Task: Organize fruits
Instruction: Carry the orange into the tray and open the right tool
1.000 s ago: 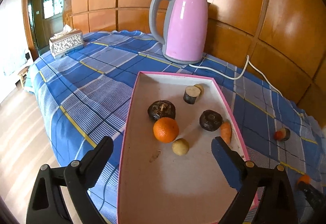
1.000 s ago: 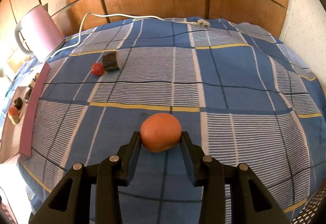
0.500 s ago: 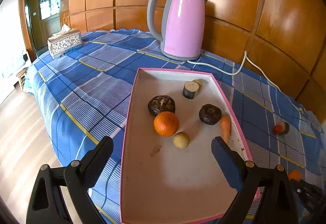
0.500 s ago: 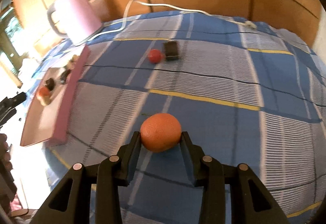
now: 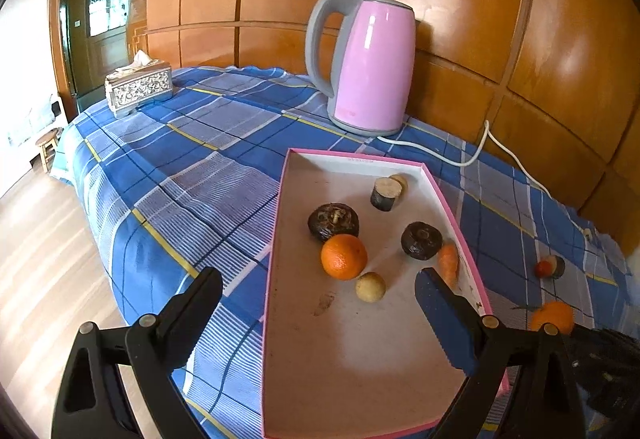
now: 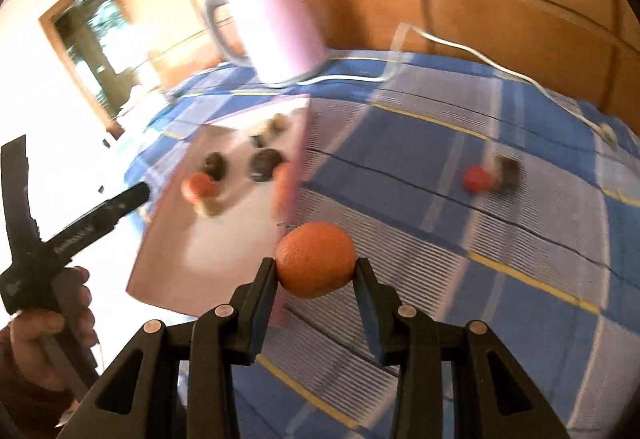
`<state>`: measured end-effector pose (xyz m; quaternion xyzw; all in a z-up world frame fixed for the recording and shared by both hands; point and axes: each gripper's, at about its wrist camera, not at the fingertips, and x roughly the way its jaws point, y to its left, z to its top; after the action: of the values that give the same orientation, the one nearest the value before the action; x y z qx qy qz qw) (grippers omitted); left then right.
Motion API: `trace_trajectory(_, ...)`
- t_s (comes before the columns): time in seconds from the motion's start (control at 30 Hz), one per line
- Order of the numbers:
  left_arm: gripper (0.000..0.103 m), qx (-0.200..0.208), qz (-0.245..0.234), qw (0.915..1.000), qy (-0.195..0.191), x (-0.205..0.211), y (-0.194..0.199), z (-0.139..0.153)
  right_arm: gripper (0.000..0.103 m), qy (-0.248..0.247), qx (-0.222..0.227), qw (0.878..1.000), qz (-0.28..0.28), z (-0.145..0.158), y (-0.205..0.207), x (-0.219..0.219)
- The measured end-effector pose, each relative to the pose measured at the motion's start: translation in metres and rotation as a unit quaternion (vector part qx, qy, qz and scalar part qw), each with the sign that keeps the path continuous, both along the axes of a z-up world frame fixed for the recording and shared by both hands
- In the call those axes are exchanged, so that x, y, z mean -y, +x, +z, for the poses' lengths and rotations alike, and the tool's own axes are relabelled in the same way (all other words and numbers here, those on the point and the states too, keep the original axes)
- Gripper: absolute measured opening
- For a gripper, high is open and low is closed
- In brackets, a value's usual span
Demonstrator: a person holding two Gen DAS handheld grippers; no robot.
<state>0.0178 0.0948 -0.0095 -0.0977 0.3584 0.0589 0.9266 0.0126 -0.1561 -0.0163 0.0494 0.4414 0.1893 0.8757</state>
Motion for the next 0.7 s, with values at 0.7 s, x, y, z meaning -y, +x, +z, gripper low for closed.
trace_trajectory(0.7, 0.097, -0.004, 0.04, 0.9991, -0.013, -0.033, 0.007, -0.005, 0.041, -0.101, -0.009, 0.993, 0.068, -0.022, 0.042, -0.093)
